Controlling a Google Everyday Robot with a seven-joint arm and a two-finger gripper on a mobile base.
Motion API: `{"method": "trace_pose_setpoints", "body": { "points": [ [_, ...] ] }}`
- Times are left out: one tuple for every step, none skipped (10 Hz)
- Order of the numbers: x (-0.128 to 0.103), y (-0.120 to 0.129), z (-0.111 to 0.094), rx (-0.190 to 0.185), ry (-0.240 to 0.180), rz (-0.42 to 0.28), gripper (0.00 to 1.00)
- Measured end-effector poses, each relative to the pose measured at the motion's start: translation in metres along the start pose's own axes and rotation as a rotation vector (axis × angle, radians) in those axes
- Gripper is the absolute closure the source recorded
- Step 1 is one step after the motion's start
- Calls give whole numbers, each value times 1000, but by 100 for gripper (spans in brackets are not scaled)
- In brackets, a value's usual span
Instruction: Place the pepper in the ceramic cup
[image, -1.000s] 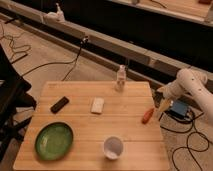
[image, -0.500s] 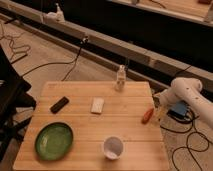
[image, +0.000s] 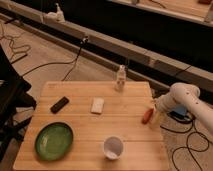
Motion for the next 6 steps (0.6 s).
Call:
{"method": "trace_pose_setpoints", "body": {
  "points": [
    [-1,0,2,-3,-8,-2,20],
    [-2,3,8,-21,-19,-4,21],
    [0,4,14,-32,-24,-2,27],
    [1,4,17,-38,-27,-3,37],
    [0,3,19,-43,-29,-8,49],
    [1,3,21,-49,-28,-11,59]
  ]
}}
